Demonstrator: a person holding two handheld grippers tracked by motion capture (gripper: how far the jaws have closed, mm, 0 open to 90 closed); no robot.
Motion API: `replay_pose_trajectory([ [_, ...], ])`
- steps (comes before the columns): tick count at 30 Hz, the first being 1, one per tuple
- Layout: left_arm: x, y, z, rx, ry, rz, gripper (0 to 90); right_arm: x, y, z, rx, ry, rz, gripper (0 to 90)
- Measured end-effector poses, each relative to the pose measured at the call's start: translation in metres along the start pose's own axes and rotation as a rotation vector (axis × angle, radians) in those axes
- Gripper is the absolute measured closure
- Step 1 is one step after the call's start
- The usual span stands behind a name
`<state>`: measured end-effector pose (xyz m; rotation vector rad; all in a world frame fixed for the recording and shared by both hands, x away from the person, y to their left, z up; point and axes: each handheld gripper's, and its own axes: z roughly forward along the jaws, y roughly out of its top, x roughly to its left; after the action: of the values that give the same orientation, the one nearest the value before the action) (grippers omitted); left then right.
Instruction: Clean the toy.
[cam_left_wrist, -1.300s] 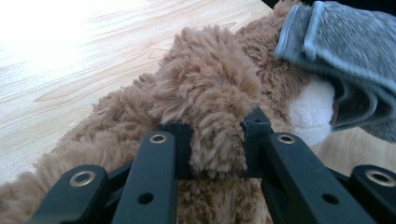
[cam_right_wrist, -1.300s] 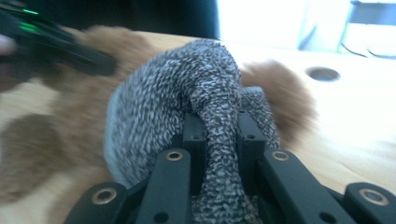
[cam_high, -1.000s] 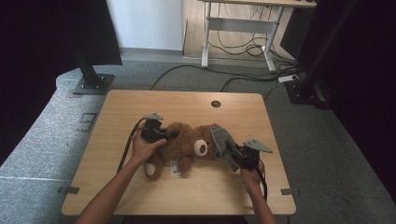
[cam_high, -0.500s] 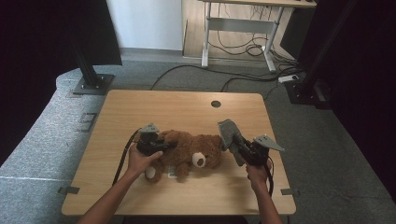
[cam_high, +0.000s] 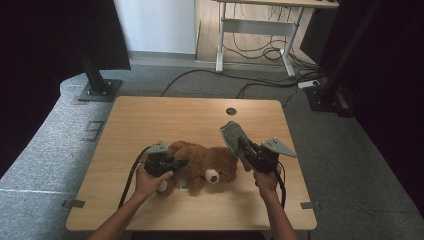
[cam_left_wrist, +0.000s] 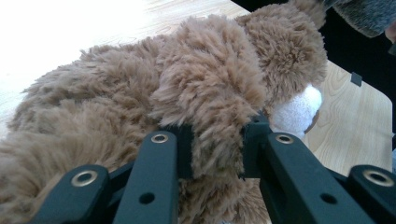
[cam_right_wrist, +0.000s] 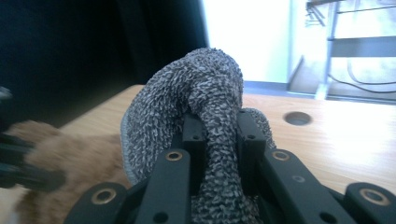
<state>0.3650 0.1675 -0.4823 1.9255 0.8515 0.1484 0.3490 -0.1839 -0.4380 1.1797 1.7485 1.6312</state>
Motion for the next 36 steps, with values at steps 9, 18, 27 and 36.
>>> replay_pose_trajectory([
  [9,-0.007,-0.007,-0.003,-0.006,-0.007,0.01,72.8,0.04,-0.014,0.027,0.181,0.13,-0.122,78.0],
  [18,-0.015,-0.021,-0.007,-0.023,-0.02,0.022,72.9,0.046,-0.031,0.019,0.208,0.154,-0.119,78.3],
  [27,-0.015,-0.025,-0.008,-0.031,-0.023,0.032,73.1,0.04,-0.039,-0.001,0.19,0.119,-0.116,78.4],
  [36,-0.015,-0.028,-0.01,-0.034,-0.024,0.033,73.2,0.014,-0.049,-0.019,0.198,0.059,-0.052,78.4],
])
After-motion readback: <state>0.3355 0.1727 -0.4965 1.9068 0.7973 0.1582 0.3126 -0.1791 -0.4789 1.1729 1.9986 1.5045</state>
